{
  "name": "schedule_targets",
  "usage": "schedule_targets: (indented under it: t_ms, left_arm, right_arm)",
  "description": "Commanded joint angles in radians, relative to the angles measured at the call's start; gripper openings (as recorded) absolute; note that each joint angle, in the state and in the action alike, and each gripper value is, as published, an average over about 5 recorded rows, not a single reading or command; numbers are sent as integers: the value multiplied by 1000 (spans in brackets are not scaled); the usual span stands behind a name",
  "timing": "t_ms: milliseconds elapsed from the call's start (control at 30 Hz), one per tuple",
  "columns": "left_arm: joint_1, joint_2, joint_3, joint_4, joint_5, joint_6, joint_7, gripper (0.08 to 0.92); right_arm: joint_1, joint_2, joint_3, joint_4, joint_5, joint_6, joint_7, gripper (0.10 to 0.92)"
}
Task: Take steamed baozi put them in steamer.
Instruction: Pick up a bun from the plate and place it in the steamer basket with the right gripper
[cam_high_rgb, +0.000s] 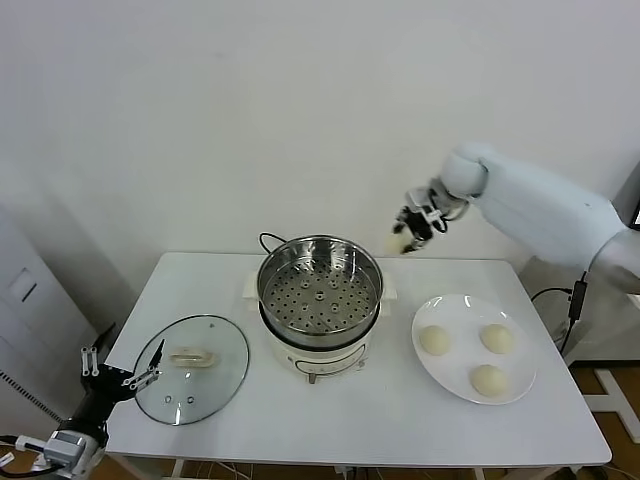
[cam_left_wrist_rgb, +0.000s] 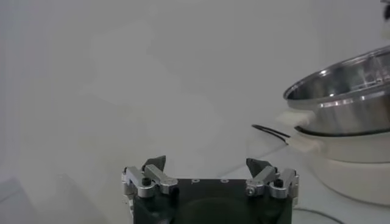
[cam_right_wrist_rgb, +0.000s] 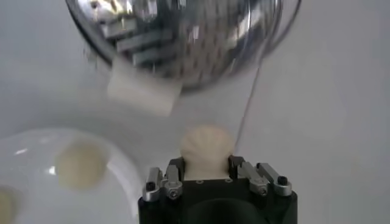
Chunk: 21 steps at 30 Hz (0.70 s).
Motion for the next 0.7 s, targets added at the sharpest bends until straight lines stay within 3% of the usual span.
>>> schedule_targets:
  t_ms: [33, 333, 700]
  left_arm:
    - [6, -5, -1, -3, 1, -3, 1, 823]
    - [15, -3, -3, -9, 1, -5, 1, 823]
    - [8, 5, 2, -4, 3, 0, 0, 823]
  right_arm:
    - [25, 141, -48, 156, -205, 181, 10, 458]
    - [-196, 234, 170, -103, -495, 475, 31, 458]
    - [-280, 266, 254, -199, -589, 579, 51, 458]
